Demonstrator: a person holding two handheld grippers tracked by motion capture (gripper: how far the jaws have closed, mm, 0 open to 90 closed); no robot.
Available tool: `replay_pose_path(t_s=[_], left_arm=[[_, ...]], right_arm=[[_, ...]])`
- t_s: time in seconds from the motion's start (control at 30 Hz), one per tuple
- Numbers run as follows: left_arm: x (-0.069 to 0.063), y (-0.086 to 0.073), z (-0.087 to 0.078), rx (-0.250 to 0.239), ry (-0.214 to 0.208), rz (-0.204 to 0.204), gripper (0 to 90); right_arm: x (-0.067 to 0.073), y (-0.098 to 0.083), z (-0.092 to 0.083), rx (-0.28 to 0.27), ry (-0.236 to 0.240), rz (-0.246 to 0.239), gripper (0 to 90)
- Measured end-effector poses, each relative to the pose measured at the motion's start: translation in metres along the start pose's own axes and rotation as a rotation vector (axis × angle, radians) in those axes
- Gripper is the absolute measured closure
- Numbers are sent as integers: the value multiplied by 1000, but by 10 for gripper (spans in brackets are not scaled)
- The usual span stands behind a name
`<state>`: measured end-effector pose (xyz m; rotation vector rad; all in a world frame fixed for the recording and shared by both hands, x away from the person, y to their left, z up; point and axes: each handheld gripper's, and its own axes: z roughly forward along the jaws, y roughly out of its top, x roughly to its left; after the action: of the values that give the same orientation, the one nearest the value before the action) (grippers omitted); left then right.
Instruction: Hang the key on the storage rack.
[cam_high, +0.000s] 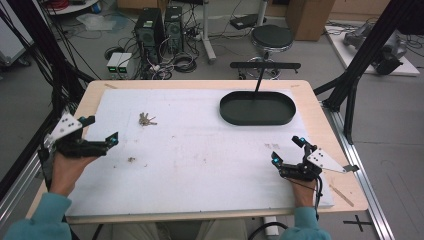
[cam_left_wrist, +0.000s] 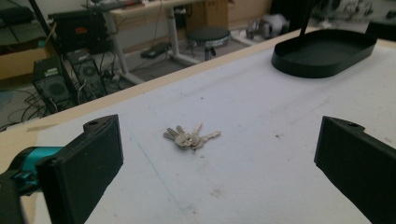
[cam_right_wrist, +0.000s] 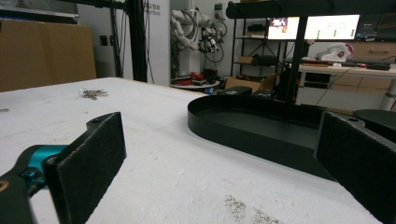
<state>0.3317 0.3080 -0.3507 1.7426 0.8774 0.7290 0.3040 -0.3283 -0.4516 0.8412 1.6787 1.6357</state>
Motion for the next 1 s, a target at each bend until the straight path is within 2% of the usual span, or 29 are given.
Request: replay_pose_path(t_s=[0.13, 0.23, 0.3, 0.43, 0.63, 1.0], left_arm=[[11, 25, 17, 81, -47, 1, 17], [17, 39, 30, 135, -33, 4, 17], [21, 47, 39, 180, -36, -18, 17], [27, 59, 59, 262, -45, -6, 17], [30, 66, 85, 339, -50, 1, 17], [31, 67, 121, 438, -67, 28, 17]], right_arm=[[0, 0, 0, 0, 0, 0, 13], [0, 0, 0, -1, 0, -2, 13], [0, 0, 0, -1, 0, -2, 13], [0, 0, 0, -1, -1, -4, 13], [0, 0, 0, -2, 0, -4, 13], [0, 0, 0, -1, -2, 1, 13]])
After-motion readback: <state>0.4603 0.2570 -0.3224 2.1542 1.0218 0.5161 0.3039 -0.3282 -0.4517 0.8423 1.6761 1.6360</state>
